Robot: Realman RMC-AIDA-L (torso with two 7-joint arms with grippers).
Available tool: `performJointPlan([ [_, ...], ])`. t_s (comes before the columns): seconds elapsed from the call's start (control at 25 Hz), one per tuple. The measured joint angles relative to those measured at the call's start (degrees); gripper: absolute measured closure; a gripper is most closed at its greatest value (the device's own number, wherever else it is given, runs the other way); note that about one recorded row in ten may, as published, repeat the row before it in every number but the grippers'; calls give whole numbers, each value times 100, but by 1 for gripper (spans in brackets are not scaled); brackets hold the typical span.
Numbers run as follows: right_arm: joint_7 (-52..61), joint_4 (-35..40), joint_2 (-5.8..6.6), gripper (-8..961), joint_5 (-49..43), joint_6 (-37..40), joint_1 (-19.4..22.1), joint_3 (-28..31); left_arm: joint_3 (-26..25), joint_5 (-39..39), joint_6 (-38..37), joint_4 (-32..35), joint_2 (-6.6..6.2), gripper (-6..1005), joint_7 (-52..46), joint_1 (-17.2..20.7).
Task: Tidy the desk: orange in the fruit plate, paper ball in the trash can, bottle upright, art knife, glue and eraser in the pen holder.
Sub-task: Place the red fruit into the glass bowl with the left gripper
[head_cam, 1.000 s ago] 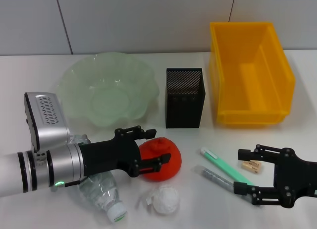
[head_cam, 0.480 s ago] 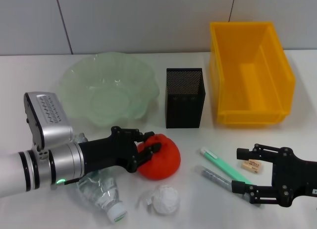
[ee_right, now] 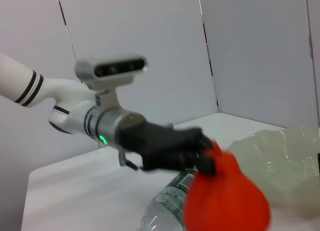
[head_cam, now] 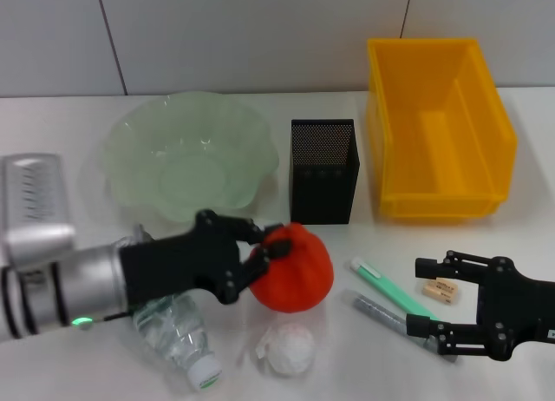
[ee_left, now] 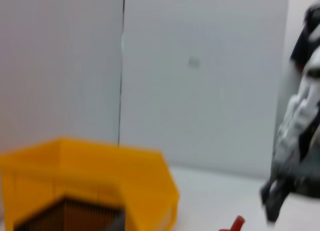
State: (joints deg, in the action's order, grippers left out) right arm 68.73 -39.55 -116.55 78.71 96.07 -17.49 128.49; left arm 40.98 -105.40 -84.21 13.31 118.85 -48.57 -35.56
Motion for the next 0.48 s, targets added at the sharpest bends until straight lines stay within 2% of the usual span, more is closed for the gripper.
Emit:
performJointPlan([
  [0.08,0,0,0,161,6,0,0,1,-59,285,-639,530,-18,841,-171,258],
  [0.16,0,0,-1,161,9,0,0,0,-63,553,-798,926,-28,857,-335,430],
  [0.24,0,0,-9,161,10,0,0,0,-63,662,-797,1042,-28,872,-388,485],
  [0.28,0,0,-11,161,11,0,0,0,-63,1064,-710,1371,-33,880,-534,631],
  [0.44,0,0,-23,161,12,0,-18,0,-63,1440,-248,1488,-48,909,-676,654],
  [0.48,0,0,-28,161,13,0,-27,0,-62,1555,303,1529,-50,916,-851,579],
])
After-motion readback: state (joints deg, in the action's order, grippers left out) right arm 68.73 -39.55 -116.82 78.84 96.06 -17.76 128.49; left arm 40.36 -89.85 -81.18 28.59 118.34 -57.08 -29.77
